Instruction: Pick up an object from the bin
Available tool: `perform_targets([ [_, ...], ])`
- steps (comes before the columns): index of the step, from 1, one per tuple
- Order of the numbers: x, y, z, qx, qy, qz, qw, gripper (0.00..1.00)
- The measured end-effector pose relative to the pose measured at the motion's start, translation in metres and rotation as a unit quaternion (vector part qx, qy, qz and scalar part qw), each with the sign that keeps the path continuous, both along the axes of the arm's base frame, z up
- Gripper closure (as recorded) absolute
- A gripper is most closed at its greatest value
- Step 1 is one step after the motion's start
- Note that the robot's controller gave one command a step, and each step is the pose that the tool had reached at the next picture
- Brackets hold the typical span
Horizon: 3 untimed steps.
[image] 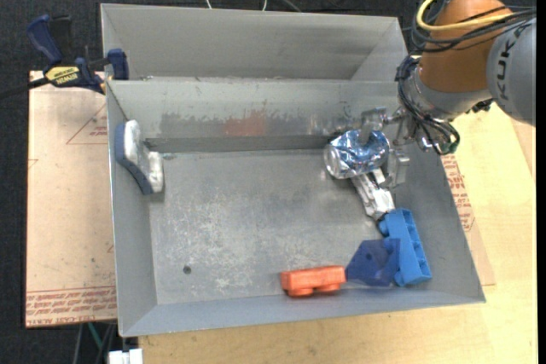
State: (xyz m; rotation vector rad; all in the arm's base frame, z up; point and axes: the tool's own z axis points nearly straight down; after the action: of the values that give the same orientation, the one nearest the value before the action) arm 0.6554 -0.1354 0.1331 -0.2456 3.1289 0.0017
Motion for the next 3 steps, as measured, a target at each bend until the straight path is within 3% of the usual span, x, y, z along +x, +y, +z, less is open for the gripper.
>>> perform_targets([
  [1,0.003,-0.003,0.014,0.001,-0.0046,0.044,0.9990,0.00],
  [2,-0.001,0.017,-0.029,0.002,-0.0028,0.007,1.0000,0.00],
  [3,0.003,0.022,-0.057,0.005,-0.0121,-0.099,0.9950,0.00],
])
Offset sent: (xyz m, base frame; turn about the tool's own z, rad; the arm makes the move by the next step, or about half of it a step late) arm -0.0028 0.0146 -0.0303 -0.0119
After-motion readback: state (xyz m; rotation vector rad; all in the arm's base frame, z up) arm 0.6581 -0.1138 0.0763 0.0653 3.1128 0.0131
